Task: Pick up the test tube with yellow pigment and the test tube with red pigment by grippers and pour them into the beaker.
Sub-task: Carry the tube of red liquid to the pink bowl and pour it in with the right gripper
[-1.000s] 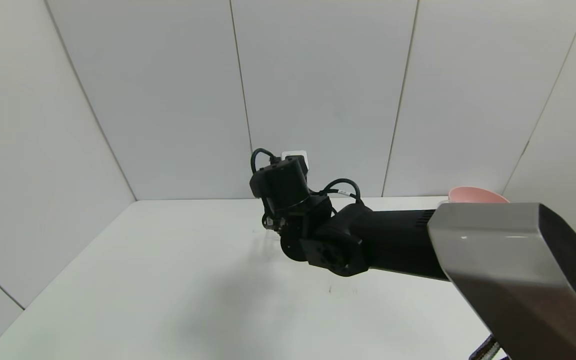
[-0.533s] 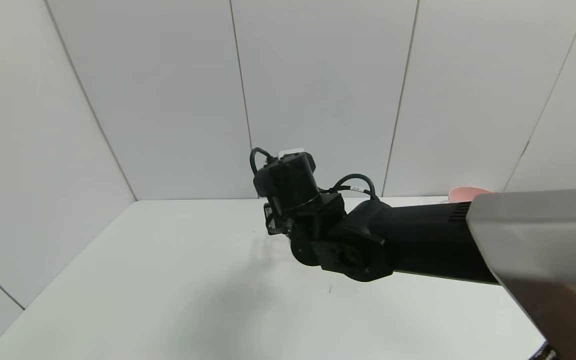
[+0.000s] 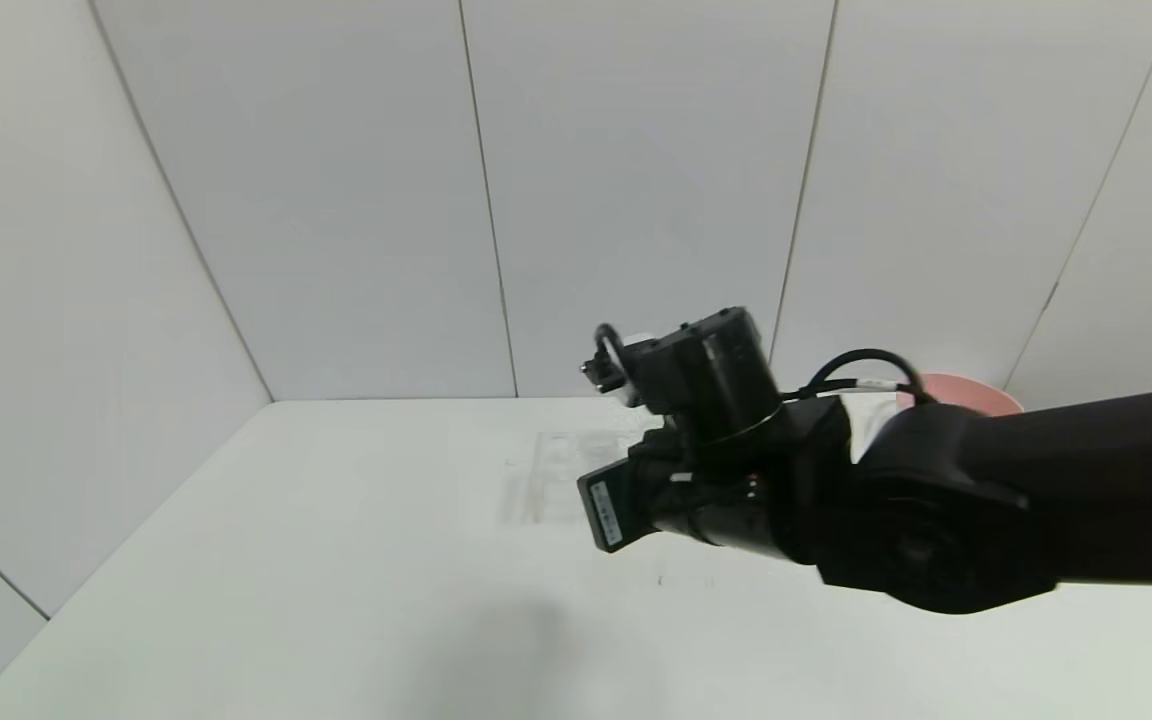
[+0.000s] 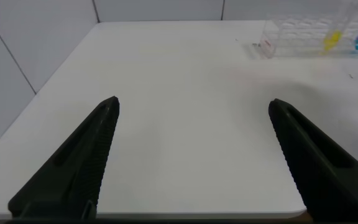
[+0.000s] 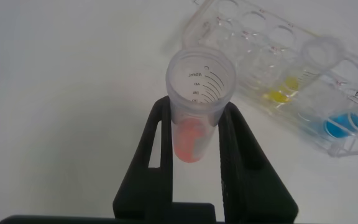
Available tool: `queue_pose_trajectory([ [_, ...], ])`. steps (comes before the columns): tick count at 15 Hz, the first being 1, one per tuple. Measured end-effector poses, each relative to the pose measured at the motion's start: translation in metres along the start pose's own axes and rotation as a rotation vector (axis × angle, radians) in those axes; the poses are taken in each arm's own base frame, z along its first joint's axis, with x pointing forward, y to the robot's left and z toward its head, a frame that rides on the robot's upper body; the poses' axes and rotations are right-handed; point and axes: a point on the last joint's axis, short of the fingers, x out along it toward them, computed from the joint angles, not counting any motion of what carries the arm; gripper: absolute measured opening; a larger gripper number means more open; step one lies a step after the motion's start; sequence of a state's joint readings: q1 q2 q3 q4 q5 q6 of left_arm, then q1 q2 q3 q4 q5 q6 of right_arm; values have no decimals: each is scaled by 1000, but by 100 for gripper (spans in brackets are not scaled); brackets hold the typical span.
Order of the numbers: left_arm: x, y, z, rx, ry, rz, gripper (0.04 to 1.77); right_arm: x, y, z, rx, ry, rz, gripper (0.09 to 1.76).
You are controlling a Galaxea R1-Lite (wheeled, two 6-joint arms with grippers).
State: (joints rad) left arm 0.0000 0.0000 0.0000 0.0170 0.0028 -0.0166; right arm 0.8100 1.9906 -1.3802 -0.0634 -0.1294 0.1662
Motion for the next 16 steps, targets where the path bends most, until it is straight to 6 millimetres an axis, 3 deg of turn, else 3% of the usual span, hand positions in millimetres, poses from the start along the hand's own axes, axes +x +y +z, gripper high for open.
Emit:
queue_pose_trajectory([
  [7, 0, 0, 0, 0, 0, 0, 172, -81, -107, 3, -135, -39, 34, 50],
  [13, 0, 0, 0, 0, 0, 0, 172, -131, -199, -8, -93, -32, -38, 50],
  [16, 0, 0, 0, 0, 0, 0, 172, -151, -238, -15, -158, -37, -106, 50],
])
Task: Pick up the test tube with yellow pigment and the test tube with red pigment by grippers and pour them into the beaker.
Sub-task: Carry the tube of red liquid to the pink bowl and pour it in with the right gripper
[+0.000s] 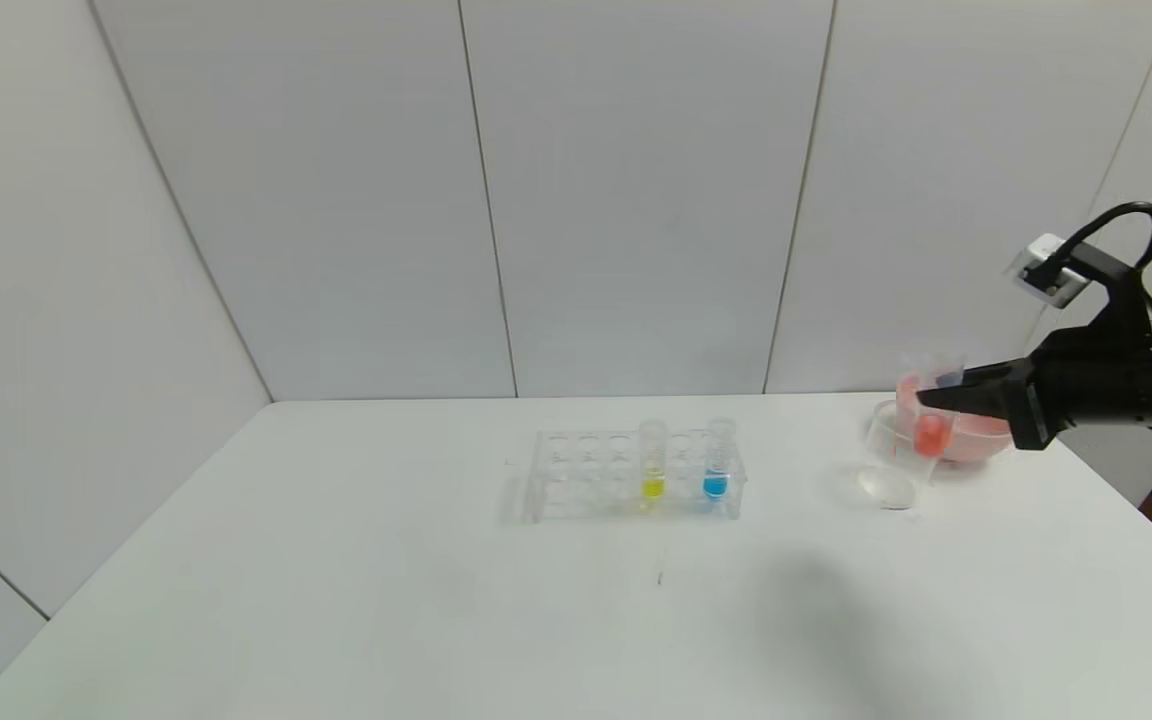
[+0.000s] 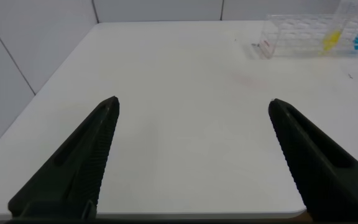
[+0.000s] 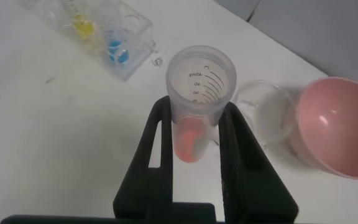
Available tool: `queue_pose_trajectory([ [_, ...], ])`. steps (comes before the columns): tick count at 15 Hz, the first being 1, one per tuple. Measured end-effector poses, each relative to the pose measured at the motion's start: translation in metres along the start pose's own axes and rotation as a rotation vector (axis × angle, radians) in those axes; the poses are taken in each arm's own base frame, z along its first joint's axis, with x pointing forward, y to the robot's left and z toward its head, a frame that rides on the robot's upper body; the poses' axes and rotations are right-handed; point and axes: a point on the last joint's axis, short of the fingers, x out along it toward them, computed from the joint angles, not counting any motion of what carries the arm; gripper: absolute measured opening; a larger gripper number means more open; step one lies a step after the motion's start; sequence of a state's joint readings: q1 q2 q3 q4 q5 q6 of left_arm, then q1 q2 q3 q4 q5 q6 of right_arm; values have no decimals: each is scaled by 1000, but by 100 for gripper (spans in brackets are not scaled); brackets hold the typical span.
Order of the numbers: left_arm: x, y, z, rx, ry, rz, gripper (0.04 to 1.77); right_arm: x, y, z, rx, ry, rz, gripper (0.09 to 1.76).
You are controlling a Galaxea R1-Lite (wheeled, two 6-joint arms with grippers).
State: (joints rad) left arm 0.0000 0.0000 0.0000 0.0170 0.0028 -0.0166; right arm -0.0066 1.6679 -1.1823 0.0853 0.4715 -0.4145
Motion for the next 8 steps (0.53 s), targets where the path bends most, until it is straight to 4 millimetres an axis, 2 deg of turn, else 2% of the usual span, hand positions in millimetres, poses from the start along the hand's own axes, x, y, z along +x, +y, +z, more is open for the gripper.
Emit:
queue_pose_trajectory([
  [4, 0, 0, 0, 0, 0, 0, 172, -3, -35, -4, 19, 16, -67, 50],
  [8, 0, 0, 0, 0, 0, 0, 172, -11, -67, -7, -41, 85, 0, 50],
])
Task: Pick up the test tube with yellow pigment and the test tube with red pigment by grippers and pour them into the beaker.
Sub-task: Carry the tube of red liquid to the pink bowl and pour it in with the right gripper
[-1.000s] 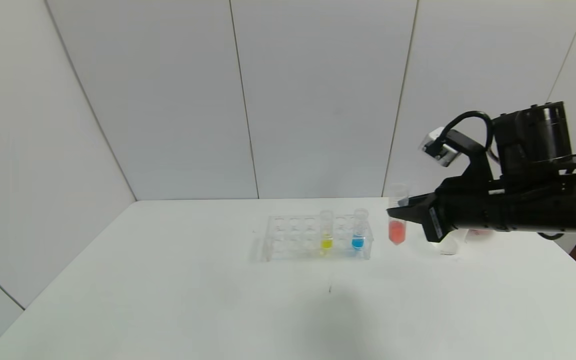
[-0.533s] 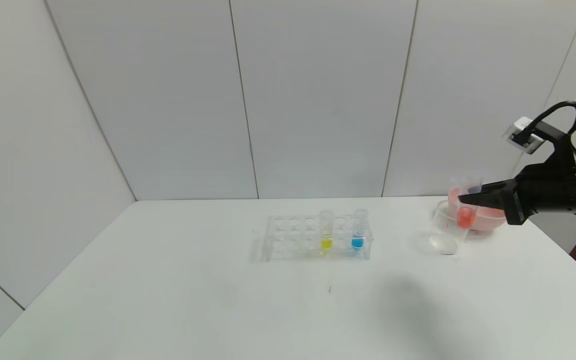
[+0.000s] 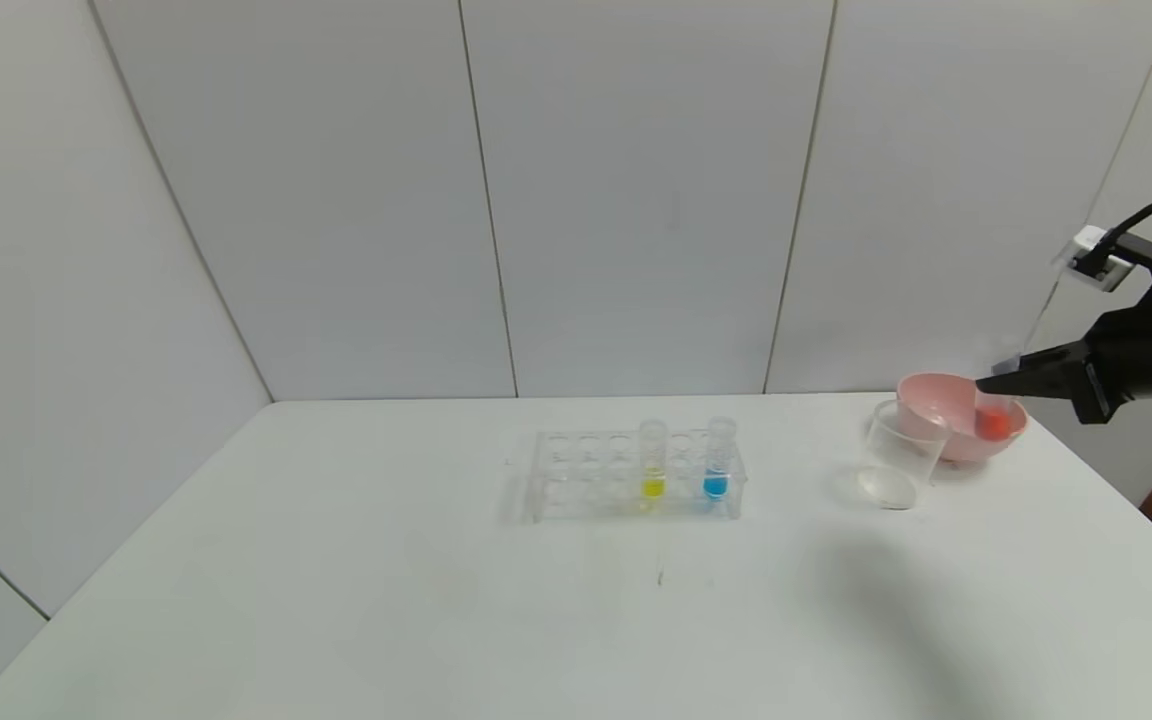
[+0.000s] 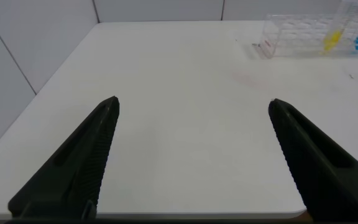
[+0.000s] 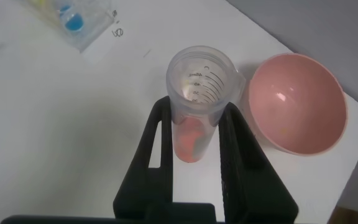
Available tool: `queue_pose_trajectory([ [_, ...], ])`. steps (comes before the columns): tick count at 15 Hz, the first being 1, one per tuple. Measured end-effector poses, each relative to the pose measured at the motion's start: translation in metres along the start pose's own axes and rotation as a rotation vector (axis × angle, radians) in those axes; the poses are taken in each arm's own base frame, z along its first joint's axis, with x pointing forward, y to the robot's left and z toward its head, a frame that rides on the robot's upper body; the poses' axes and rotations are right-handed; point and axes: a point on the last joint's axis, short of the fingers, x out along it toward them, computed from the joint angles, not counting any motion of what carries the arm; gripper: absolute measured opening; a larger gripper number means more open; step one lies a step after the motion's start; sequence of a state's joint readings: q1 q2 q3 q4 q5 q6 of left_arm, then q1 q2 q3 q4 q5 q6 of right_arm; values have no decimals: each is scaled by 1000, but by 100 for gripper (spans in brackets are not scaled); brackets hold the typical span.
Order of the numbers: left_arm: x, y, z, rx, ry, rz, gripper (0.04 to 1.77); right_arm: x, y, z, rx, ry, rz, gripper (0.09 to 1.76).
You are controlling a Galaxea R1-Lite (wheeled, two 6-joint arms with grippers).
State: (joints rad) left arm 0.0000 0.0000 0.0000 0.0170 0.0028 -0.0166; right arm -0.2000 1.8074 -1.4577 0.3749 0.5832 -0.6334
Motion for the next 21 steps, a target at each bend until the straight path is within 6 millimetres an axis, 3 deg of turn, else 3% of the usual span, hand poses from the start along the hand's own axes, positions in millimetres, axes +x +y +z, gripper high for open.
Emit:
queue_pose_trajectory([
  [5, 0, 0, 0, 0, 0, 0, 172, 6, -31, 1, -30, 132, -6, 50],
  [10, 0, 0, 0, 0, 0, 0, 172, 24, -48, 13, -174, 261, -52, 50],
  [16, 0, 0, 0, 0, 0, 0, 172, 66, -42, 15, -281, 305, -40, 50],
  [21, 0, 0, 0, 0, 0, 0, 172, 86, -29, 18, -328, 389, -64, 50],
])
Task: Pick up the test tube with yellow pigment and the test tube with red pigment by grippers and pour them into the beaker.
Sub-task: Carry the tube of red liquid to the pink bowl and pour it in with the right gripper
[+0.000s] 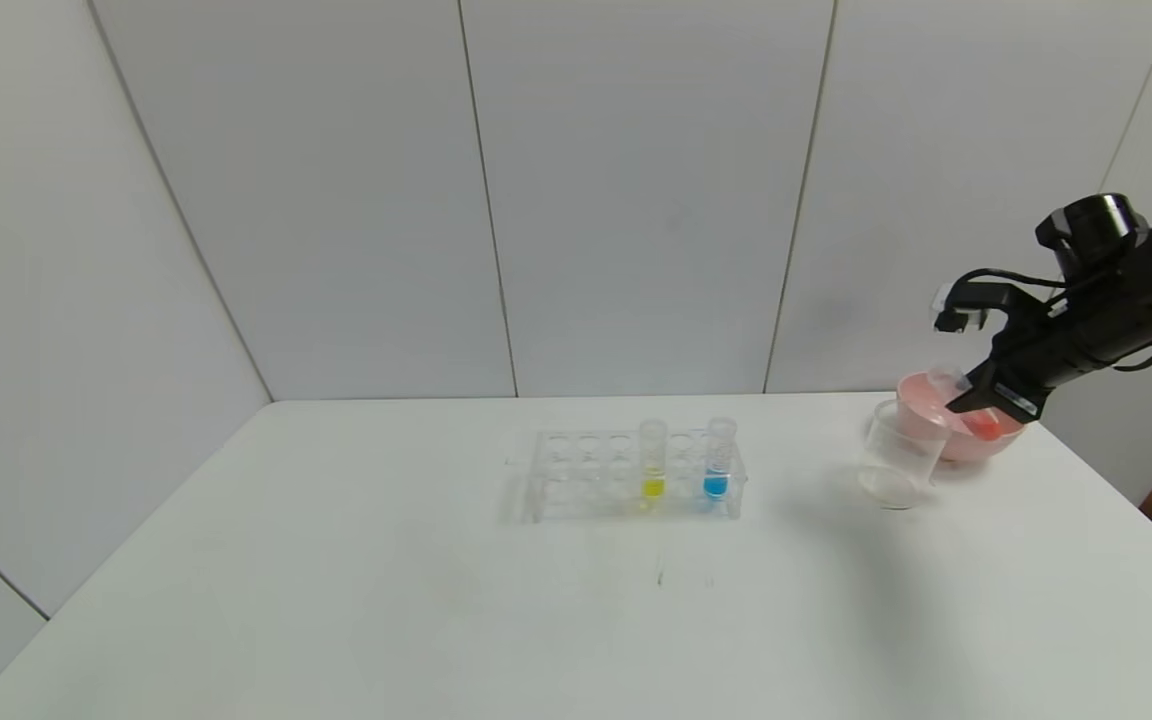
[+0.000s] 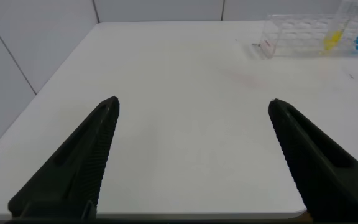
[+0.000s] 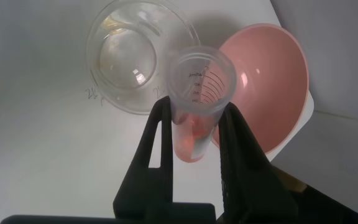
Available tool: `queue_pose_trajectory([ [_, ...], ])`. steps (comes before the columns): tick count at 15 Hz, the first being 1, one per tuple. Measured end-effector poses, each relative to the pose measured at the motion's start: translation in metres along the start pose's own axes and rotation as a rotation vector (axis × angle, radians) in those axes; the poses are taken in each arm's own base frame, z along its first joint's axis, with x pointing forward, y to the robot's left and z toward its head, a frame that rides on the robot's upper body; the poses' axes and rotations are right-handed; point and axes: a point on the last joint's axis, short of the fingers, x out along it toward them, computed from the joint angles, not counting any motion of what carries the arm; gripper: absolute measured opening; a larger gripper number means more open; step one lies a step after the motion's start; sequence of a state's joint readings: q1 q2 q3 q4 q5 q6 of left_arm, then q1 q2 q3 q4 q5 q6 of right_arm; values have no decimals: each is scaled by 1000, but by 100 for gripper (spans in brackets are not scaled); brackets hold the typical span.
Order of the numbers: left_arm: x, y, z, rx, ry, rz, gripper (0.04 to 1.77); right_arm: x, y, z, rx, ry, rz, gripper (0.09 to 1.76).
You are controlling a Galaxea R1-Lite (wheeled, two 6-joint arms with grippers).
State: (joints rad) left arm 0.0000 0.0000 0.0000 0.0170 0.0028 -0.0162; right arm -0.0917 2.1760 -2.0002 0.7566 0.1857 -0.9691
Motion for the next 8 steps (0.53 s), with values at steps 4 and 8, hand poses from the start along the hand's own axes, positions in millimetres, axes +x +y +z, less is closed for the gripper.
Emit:
queue_pose_trajectory([
  [4, 0, 0, 0, 0, 0, 0, 172, 4, 2, 4, -48, 46, -28, 50],
  [8, 0, 0, 0, 0, 0, 0, 172, 5, 5, 8, -71, 89, -56, 50],
])
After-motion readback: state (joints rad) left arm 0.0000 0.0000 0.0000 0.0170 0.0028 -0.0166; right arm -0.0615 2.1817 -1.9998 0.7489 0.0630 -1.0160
